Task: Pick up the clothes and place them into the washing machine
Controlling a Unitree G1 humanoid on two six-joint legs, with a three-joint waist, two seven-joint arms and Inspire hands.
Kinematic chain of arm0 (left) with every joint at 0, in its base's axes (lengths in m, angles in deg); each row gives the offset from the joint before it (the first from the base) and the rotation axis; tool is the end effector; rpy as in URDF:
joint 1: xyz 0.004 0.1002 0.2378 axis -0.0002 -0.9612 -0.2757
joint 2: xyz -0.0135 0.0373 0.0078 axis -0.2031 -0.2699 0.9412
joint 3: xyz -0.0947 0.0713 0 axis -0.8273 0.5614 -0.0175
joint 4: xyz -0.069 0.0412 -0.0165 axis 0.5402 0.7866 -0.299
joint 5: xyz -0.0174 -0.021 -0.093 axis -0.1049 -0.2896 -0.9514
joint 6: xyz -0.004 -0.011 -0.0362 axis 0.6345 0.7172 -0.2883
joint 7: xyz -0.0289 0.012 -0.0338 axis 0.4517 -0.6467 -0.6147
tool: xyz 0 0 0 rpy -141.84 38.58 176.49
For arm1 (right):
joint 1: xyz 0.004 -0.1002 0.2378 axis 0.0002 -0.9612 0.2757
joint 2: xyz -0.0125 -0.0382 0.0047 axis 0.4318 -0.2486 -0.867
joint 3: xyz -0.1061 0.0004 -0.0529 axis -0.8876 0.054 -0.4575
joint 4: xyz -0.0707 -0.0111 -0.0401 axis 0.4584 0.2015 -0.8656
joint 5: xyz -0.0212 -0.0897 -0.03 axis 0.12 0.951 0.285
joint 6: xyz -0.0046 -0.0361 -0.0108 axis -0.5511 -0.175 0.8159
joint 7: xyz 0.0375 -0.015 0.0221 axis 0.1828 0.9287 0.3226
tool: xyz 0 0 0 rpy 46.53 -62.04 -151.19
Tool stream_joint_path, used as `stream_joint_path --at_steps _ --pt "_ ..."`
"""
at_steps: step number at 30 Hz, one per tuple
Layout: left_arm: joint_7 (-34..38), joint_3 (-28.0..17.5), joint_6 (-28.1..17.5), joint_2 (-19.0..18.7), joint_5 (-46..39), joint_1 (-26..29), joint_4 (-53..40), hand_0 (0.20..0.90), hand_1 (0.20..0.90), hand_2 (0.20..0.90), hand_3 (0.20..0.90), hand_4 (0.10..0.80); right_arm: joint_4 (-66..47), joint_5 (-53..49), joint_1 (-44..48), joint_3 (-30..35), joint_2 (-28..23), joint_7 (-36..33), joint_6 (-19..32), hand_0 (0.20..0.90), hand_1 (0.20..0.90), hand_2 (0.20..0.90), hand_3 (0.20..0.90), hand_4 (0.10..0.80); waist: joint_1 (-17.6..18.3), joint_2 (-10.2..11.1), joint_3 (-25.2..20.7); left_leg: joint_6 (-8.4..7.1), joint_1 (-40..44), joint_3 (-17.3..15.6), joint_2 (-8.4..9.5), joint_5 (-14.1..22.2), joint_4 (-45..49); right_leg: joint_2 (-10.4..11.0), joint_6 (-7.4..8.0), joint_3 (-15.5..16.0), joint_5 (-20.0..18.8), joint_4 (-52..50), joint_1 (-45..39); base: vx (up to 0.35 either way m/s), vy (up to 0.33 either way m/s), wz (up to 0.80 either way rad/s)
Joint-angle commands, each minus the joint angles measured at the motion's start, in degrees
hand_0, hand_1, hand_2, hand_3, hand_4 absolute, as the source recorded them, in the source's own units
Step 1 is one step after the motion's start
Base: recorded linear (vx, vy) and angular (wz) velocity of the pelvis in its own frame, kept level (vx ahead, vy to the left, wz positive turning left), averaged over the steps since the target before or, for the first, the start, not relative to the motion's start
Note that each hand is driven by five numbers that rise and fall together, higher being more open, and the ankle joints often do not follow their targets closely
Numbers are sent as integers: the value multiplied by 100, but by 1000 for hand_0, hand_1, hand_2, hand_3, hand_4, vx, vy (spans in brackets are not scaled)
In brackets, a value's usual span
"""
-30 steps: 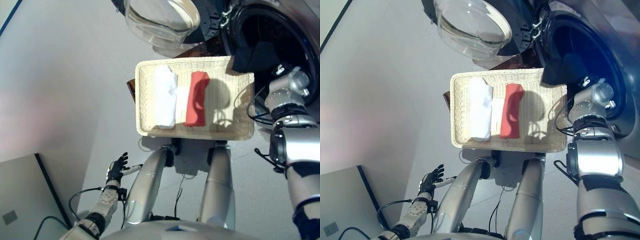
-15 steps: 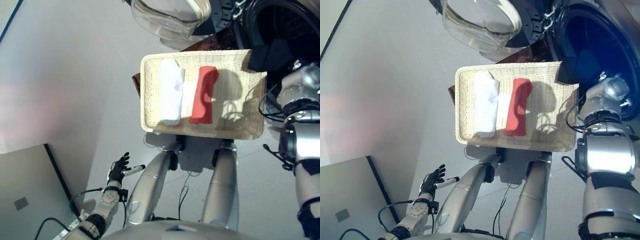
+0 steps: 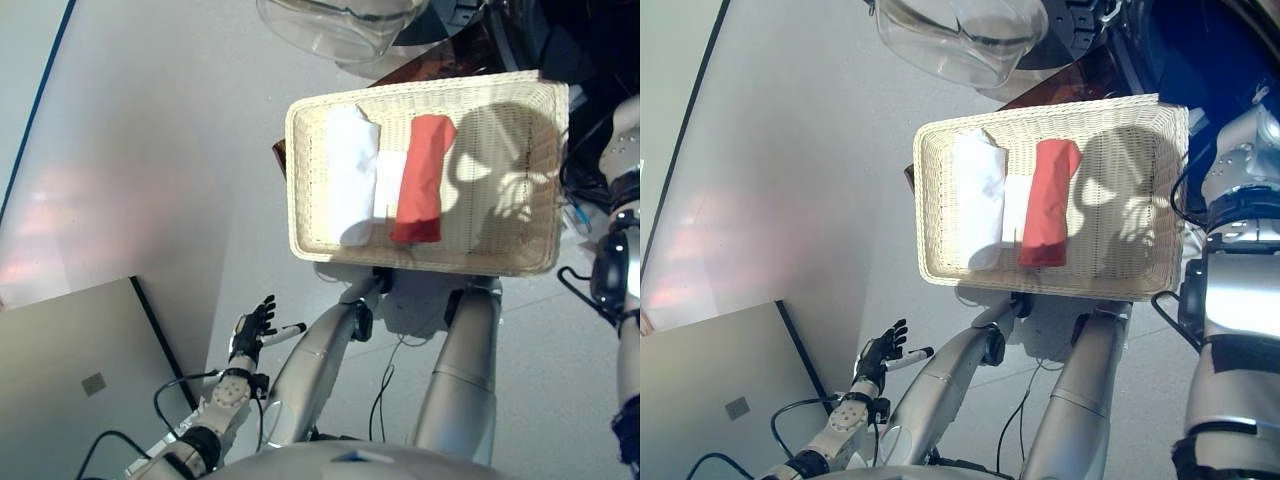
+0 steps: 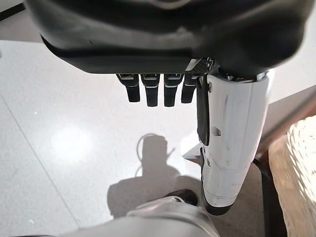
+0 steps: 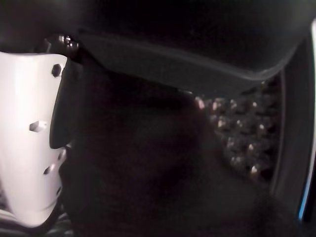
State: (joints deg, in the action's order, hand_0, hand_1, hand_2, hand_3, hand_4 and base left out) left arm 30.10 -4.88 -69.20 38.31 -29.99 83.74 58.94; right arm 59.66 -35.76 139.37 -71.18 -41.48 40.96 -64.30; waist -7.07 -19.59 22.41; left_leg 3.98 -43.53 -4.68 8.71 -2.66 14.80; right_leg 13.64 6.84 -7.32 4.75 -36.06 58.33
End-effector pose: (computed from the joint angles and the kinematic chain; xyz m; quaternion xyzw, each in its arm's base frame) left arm 0.1438 0.1466 -0.0985 0.0512 0.2723 -0.0079 0.9608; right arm 0.3347 -0.3282 0.2955 0.1463 -0.2778 -0.5110 0.8002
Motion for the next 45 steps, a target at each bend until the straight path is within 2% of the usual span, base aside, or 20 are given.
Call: stream_joint_path --at_steps 1,8,9,10,11,12,13,15,17,18,19,20,21,22,24,30,33,42,43,45 --pt "190 -195 -43 -205 -268 -310 263 900 900 900 900 800 -511 246 338 -481 -272 219 584 900 900 900 900 800 87 -74 -340 -516 -372 135 -216 244 439 -320 -456 251 149 168 -450 34 7 -2" --pt "133 -214 4 -157 -188 -197 414 900 900 900 900 800 154 -140 99 -368 30 772 403 900 900 900 900 800 48 -49 -414 -536 -184 141 -227 203 282 -307 -423 325 59 348 -690 2 0 -1" --pt "94 -225 35 -151 -161 -147 469 900 900 900 900 800 448 -211 77 -377 103 917 301 900 900 900 900 800 31 -54 -419 -545 -88 160 -241 160 162 -299 -409 358 30 449 -786 -111 14 -6" --pt "74 -207 44 -134 -135 -142 498 900 900 900 900 800 526 -235 22 -347 161 988 262 900 900 900 900 800 36 -82 -373 -515 -110 105 -283 -36 110 -314 -436 423 -179 539 -787 -108 9 -7" --pt "43 -215 71 -126 -121 -130 521 900 900 900 900 800 631 -230 -39 -349 233 1049 217 900 900 900 900 800 14 -82 -387 -518 -82 114 -286 -54 97 -322 -435 443 -194 591 -848 -1 -1 -6" --pt "41 -217 73 -126 -120 -128 524 900 900 900 900 800 637 -232 -35 -352 233 1052 217 900 900 900 900 800 7 -63 -430 -551 -19 182 -256 99 97 -319 -404 395 -32 578 -909 0 0 0" --pt "31 -249 77 -113 -94 -120 554 900 900 900 900 800 643 -253 -230 -287 470 1153 179 900 900 900 900 800 -5 -74 -373 -521 -26 139 -295 -78 79 -327 -436 504 -203 630 -934 -6 -25 5" --pt "23 -274 113 -122 -63 -107 570 900 900 900 900 800 665 -274 -364 -239 559 1239 132 900 900 900 900 800 -13 -62 -360 -519 8 159 -298 -79 72 -337 -437 520 -202 641 -986 -5 -32 9" --pt "-29 -321 169 -127 73 -88 657 900 900 900 900 800 841 -314 -616 -171 844 1460 14 900 900 900 900 800 -64 -5 -404 -554 140 272 -266 75 112 -340 -413 534 -23 624 -1179 54 -46 -3" --pt "-28 -320 167 -131 72 -92 653 900 900 900 900 800 838 -314 -621 -166 845 1462 16 900 900 900 900 800 -56 -27 -358 -523 85 212 -298 -85 105 -345 -446 589 -191 649 -1131 -5 -53 4" --pt "-65 -358 164 -151 100 -93 708 900 900 900 900 800 824 -310 -763 -155 1138 1521 -30 900 900 900 900 800 -79 53 -392 -555 231 313 -282 59 86 -326 -407 607 -32 675 -1315 -119 -40 8" --pt "-77 -380 202 -164 138 -60 707 900 900 900 900 800 817 -331 -876 -113 1239 1579 -56 900 900 900 900 800 -86 49 -339 -526 190 264 -324 -118 68 -334 -436 687 -227 747 -1310 104 -67 8" --pt "-78 -379 205 -162 139 -59 710 900 900 900 900 800 819 -330 -875 -115 1239 1576 -58 900 900 900 900 800 -87 73 -380 -557 254 324 -289 53 81 -324 -401 635 -45 712 -1366 -117 -47 8" --pt "-84 -413 214 -175 182 -66 754 900 900 900 900 800 786 -308 -1053 -146 1551 1682 -76 900 900 900 900 800 -138 104 -339 -525 241 298 -339 -134 57 -336 -430 758 -233 802 -1421 2 -63 11" --pt "-97 -463 232 -214 204 -95 766 900 900 900 900 800 670 -245 -1265 -184 1877 1743 -101 900 900 900 900 800 -148 193 -325 -521 321 357 -355 -137 71 -358 -436 834 -243 855 -1577 -48 -66 11" --pt "-105 -611 283 -265 351 -83 869 900 900 900 900 800 696 -164 -1699 -195 2387 1940 -177 900 900 900 900 800 -258 434 -313 -513 506 522 -379 -124 101 -345 -432 1053 -234 1004 -1980 21 -67 9" --pt "-140 -690 325 -295 471 -115 856 900 900 900 900 800 686 -102 -2047 -227 2719 2017 -187 900 900 900 900 800 -366 691 -314 -514 711 649 -428 -108 106 -345 -418 1261 -241 1153 -2347 43 -97 22" --pt "-151 -1000 448 -312 793 -169 1126 900 900 900 900 800 473 313 -3249 -272 3205 2199 -208 900 900 900 900 800 -495 1442 -445 -524 1342 970 -514 -72 -47 -338 -338 1725 -356 1722 -3288 61 -54 16" --pt "-151 -1000 448 -315 794 -173 1125 900 900 900 900 800 468 314 -3254 -272 3209 2197 -208 900 900 900 900 800 -492 1442 -443 -525 1351 973 -513 -73 -51 -338 -338 1729 -357 1729 -3299 43 -38 10" --pt "-134 -1199 530 -319 920 -110 1359 900 900 900 900 800 405 412 -3890 -190 3342 2291 -216 900 900 900 900 800 -487 1784 -549 -550 1611 1050 -557 -71 -201 -372 -296 1857 -432 2017 -3661 77 -80 5"
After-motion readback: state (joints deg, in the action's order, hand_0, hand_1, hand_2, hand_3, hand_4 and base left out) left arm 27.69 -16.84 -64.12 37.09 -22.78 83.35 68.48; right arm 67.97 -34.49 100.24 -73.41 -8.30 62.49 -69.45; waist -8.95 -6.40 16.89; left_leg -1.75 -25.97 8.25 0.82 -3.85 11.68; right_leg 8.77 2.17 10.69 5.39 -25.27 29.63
